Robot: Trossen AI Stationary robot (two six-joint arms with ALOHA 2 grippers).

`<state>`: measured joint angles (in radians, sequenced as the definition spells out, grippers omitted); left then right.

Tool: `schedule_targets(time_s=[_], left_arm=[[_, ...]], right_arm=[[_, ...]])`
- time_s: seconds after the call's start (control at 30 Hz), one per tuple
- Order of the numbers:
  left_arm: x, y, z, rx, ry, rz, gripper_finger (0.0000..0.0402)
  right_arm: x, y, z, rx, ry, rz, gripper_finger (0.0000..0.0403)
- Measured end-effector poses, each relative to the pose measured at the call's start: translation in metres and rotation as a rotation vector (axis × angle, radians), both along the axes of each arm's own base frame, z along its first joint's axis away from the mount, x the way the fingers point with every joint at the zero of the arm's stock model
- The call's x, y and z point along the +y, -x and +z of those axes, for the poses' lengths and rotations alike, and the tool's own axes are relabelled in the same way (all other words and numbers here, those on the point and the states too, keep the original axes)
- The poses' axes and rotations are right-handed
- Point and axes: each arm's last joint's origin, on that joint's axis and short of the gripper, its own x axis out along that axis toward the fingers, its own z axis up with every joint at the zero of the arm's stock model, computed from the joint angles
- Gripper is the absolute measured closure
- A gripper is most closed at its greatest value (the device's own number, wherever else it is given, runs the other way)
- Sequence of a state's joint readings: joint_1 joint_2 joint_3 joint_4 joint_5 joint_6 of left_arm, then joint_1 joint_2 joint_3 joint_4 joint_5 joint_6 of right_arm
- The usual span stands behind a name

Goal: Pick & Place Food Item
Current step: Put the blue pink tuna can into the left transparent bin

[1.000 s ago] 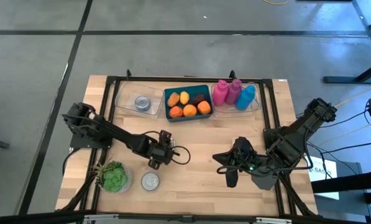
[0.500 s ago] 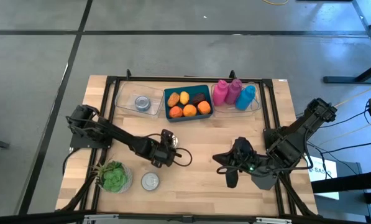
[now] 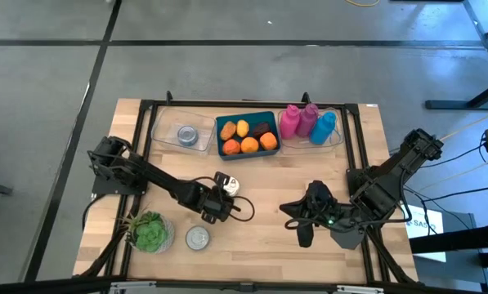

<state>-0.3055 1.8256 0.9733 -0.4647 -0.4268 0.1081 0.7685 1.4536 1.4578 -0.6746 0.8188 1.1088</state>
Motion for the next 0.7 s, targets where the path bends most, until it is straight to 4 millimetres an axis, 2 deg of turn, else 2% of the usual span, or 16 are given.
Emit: schedule_targets(time_s=[0.33, 0.7], left_arm=[[-0.001, 0.001, 0.005, -0.018, 0.017, 0.006, 0.0400], [0.003, 0.009, 0.043, -0.136, 0.037, 0.019, 0.0400]], right_arm=[[0.000, 0.000, 0.000, 0.002, 0.016, 0.007, 0.0394], [0.000, 0.000, 0.000, 0.002, 0.020, 0.007, 0.0394]])
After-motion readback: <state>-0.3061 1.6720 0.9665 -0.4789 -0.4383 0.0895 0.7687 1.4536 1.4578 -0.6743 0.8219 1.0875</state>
